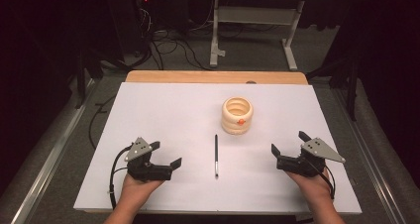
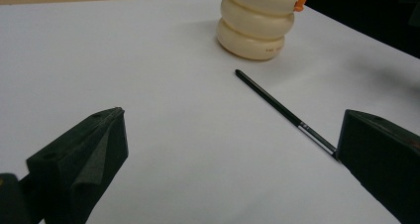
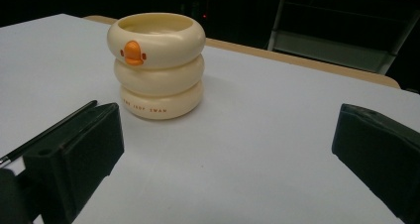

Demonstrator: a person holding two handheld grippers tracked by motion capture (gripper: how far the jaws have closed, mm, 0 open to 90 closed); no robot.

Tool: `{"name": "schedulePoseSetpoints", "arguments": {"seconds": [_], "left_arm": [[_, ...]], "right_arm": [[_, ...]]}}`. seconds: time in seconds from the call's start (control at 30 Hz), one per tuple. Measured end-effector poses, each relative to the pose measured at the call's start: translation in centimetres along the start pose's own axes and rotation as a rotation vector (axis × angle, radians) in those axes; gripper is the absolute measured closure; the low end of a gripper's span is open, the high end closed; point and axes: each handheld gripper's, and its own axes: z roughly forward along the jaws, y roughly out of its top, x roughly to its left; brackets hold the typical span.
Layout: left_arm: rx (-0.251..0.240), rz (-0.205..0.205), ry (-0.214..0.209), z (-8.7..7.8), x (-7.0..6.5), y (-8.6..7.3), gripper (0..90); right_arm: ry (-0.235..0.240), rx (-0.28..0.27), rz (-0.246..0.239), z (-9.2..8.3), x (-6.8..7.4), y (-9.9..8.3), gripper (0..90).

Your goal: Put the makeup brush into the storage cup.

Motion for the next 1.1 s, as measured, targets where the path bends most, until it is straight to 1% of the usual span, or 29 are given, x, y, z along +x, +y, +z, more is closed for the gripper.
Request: {"name": "schedulePoseSetpoints", "arguments": {"seconds": [0.07, 0.1, 0.13, 0.23, 0.33, 0.4, 0.43, 0.63, 0.7, 0.73, 0.9, 1.1], "left_arm": [[0.014, 0.003, 0.005, 0.1, 0.0, 0.0, 0.3], [0.022, 0.003, 0.008, 0.1, 0.0, -0.1, 0.3], [0.032, 0.006, 0.012, 0.2, 0.0, -0.1, 0.2], [0.049, 0.001, 0.014, 0.4, 0.1, -0.2, 0.2], [0.066, 0.006, 0.021, 0.4, 0.1, -0.2, 0.3], [0.087, 0.004, 0.028, 0.6, 0.1, -0.3, 0.3], [0.087, 0.004, 0.028, 0.6, 0.1, -0.3, 0.2], [0.133, 0.009, 0.039, 1.0, 0.1, -0.4, 0.3], [0.151, 0.011, 0.049, 1.1, 0.1, -0.5, 0.3], [0.157, 0.010, 0.054, 1.2, 0.1, -0.5, 0.3], [0.199, -0.006, 0.069, 1.5, 0.3, -0.7, 0.3], [0.225, -0.007, 0.075, 1.7, 0.3, -0.8, 0.3]], "right_arm": [[0.000, 0.000, -0.001, 0.0, 0.0, 0.0, 1.1], [0.007, -0.007, -0.002, 0.1, 0.0, 0.0, 1.1], [0.000, -0.005, -0.006, 0.1, 0.0, 0.0, 1.1], [0.001, 0.000, -0.010, 0.1, 0.1, 0.1, 1.1], [0.000, -0.002, -0.014, 0.2, 0.1, 0.0, 1.1], [-0.002, -0.002, -0.016, 0.2, 0.2, 0.0, 1.1], [-0.003, -0.002, -0.014, 0.1, 0.1, 0.1, 1.1], [-0.005, -0.009, -0.007, 0.0, 0.0, 0.1, 1.1], [-0.001, -0.020, -0.007, 0.0, 0.0, 0.1, 1.1], [0.003, -0.029, -0.004, -0.1, 0.1, 0.2, 1.1], [0.005, -0.032, -0.005, -0.1, 0.1, 0.2, 1.1], [-0.006, -0.036, -0.004, -0.2, 0.1, 0.3, 1.1]]}}
